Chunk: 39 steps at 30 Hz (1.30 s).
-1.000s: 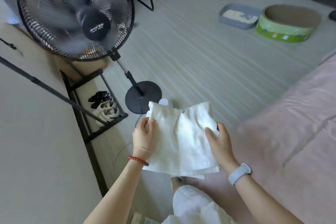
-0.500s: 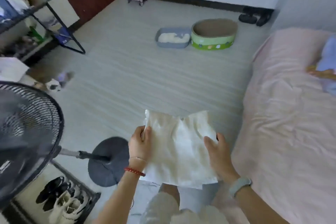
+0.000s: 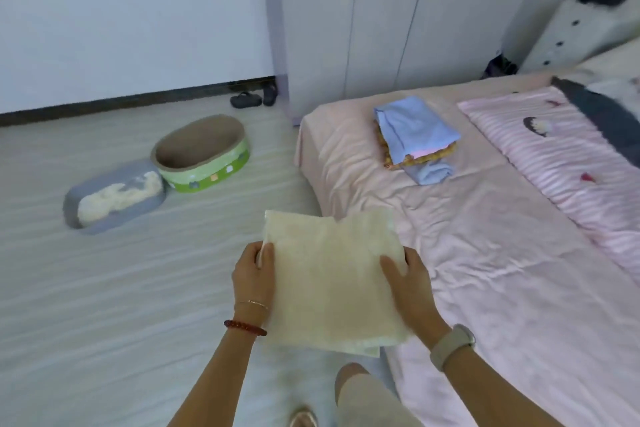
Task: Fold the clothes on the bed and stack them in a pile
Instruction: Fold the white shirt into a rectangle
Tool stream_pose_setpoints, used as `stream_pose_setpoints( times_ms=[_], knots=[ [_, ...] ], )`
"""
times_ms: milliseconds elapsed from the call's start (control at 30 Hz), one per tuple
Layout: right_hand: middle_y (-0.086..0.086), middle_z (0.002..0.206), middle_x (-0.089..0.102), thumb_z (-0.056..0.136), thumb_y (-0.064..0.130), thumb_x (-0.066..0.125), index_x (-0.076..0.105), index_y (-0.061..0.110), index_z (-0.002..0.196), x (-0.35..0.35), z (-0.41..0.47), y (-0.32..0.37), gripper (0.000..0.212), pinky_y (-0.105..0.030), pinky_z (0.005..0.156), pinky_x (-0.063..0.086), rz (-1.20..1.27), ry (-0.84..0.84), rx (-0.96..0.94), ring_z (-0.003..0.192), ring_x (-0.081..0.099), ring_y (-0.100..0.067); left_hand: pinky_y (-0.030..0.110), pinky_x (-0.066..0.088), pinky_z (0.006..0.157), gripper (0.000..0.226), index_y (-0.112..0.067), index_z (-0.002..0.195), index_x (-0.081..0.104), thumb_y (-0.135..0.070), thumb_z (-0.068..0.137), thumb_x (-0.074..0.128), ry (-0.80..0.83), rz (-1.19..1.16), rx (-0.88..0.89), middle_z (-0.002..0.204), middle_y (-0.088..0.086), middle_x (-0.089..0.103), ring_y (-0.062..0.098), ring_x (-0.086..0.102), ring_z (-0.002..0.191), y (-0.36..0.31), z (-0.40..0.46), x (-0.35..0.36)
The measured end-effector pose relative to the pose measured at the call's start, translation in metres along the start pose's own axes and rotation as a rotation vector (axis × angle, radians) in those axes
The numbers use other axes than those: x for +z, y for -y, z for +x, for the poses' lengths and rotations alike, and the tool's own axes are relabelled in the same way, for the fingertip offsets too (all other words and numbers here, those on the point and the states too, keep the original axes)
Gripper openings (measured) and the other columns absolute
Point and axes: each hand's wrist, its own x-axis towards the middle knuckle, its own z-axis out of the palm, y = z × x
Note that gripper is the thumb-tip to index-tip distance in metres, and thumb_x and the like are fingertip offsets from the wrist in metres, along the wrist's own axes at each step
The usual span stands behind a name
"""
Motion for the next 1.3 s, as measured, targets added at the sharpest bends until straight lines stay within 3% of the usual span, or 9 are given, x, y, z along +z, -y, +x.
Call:
stream_pose_setpoints(
  times_ms=[100,400,600,767,900,1033,1133,1300],
  knots=[
    [0.009,0.087,0.058,0.091,0.021,0.057,0.052,0.016,0.103,-0.007,0.037,0.004,0.014,-0.016,0.059,0.04,-0.006,-0.11,0.04,0.077,0.055,-0.004,0.025,0.033,0.073,0.015,-0.01,0.093,0.058,-0.018,0.096,0.046,0.121,0.023,0.056,0.089,-0.002,0.057,0.017,0.05,0.084,-0.02,0.047,0.038],
    [0.007,0.083,0.059,0.09,0.018,0.058,0.053,0.016,0.098,-0.028,0.208,0.001,0.01,-0.024,0.061,0.042,0.08,-0.351,0.139,0.075,0.055,-0.012,0.025,0.029,0.065,0.016,-0.01,0.083,0.053,-0.017,0.095,0.047,0.302,0.081,0.157,0.072,-0.003,0.051,0.019,0.047,0.075,-0.084,0.205,0.188],
    [-0.002,0.083,0.057,0.09,0.015,0.056,0.05,0.014,0.091,-0.038,0.339,0.012,0.006,-0.034,0.069,0.047,0.255,-0.48,0.29,0.075,0.055,-0.021,0.023,0.027,0.064,0.019,-0.003,0.099,0.059,-0.016,0.095,0.046,0.412,0.206,0.324,0.082,0.004,0.055,0.022,0.047,0.078,-0.16,0.331,0.304],
    [0.003,0.081,0.055,0.091,0.012,0.052,0.047,0.011,0.098,-0.04,0.433,0.027,0.009,-0.029,0.061,0.043,0.335,-0.595,0.352,0.071,0.054,-0.013,0.023,0.027,0.063,0.019,-0.004,0.103,0.059,-0.017,0.094,0.049,0.546,0.27,0.475,0.083,0.002,0.056,0.022,0.047,0.079,-0.217,0.423,0.395],
    [-0.003,0.085,0.056,0.091,0.013,0.051,0.047,0.012,0.1,-0.045,0.506,0.027,0.009,-0.037,0.074,0.047,0.379,-0.682,0.415,0.079,0.055,-0.023,0.025,0.027,0.063,0.019,-0.001,0.101,0.058,-0.015,0.095,0.047,0.653,0.306,0.563,0.082,0.004,0.055,0.022,0.047,0.078,-0.239,0.484,0.475],
    [-0.004,0.081,0.051,0.091,0.008,0.049,0.046,0.017,0.089,-0.042,0.576,0.015,0.01,-0.028,0.064,0.045,0.419,-0.814,0.444,0.073,0.051,-0.02,0.028,0.031,0.066,0.019,0.001,0.098,0.058,-0.014,0.095,0.047,0.773,0.315,0.585,0.082,0.007,0.053,0.023,0.046,0.078,-0.24,0.541,0.554],
    [-0.002,0.082,0.054,0.091,0.009,0.049,0.047,0.017,0.096,-0.037,0.621,-0.005,0.01,-0.028,0.065,0.047,0.436,-0.869,0.49,0.071,0.051,-0.016,0.028,0.031,0.067,0.019,0.0,0.096,0.058,-0.015,0.095,0.047,0.822,0.319,0.581,0.08,0.005,0.052,0.023,0.045,0.076,-0.229,0.572,0.605],
    [0.005,0.076,0.049,0.092,0.014,0.048,0.043,0.017,0.096,-0.028,0.663,-0.05,0.007,-0.014,0.05,0.039,0.389,-0.906,0.627,0.065,0.048,-0.011,0.029,0.03,0.065,0.02,0.001,0.096,0.056,-0.017,0.095,0.046,0.894,0.427,0.522,0.081,0.014,0.055,0.026,0.046,0.076,-0.192,0.6,0.663]
  ],
)
